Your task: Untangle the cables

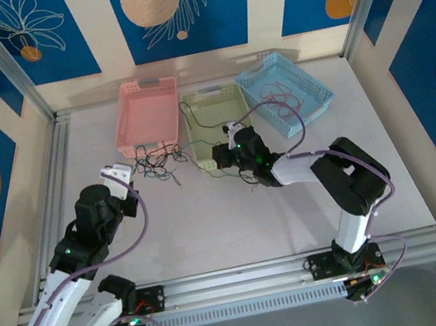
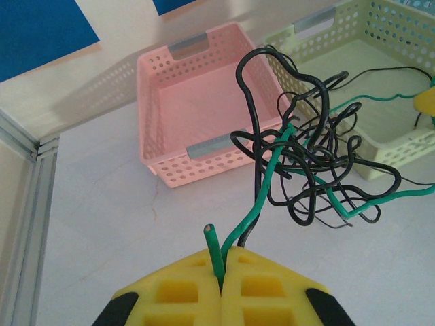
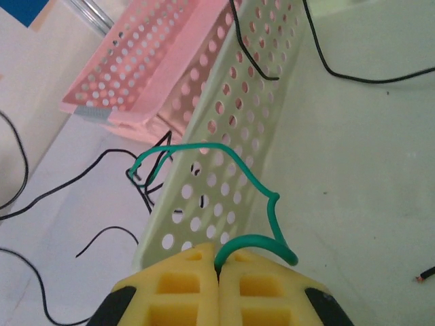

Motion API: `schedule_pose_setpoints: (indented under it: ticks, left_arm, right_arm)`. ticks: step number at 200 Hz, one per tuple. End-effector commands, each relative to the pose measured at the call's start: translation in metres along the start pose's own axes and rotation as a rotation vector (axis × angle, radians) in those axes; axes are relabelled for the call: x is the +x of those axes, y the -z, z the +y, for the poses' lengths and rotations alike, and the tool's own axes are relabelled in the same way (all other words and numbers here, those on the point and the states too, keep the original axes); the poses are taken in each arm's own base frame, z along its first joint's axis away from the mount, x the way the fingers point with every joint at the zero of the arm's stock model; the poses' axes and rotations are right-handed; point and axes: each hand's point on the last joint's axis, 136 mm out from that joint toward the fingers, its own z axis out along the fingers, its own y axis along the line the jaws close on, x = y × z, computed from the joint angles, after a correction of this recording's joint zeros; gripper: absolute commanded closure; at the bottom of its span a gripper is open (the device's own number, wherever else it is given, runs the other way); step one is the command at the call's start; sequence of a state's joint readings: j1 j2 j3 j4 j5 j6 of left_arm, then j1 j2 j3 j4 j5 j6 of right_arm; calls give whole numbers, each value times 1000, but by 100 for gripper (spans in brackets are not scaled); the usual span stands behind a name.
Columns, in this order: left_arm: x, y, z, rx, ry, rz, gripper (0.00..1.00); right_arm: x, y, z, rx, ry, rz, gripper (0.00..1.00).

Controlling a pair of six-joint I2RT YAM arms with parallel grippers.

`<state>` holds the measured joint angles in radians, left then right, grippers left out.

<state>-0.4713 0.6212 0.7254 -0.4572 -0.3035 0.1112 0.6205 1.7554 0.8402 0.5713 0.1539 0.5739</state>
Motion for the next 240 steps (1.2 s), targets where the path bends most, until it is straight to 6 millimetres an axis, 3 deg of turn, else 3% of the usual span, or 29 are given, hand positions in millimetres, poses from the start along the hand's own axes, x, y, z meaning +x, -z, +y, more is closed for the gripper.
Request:
schedule_pose_setpoints:
  ticks: [1,19,69,96,119,139,175,215,227,240]
  left_arm:
    - [-10,5,4,-2,22,-34,100]
    - [-10,6,4,-3,22,-35,100]
    - [-11,7,7,-18,24,-37,100]
    - [-9,6,9,-32,20,-23,100]
    - [-8,6,10,-41,18,-19,100]
    - [-9,6,9,-32,18,-23,100]
    - [-13,8,0,20,24,-46,100]
    - [-13,4,-30,186,31,-53,100]
    - [-10,0,-47,270,29,-25,88]
    - [-7,-4,-65,360,30,13,63]
  right_arm:
    - [-25,-3,11,-13,95,-34,100]
    - [-46,13,32,-48,125,-61,100]
    - [-106,102,107,-140,300,-210,100]
    - [-139,150,112,-110,332,-285,100]
    - [-160,194,100,-104,283,-379,100]
    - [-167,221,87,-186,172,-413,100]
    - [-157,232,105,-431,135,-388,100]
    - [-140,215,118,-420,209,-341,100]
    - [-136,211,115,-419,192,-334,100]
    - [-131,207,114,-426,184,-321,100]
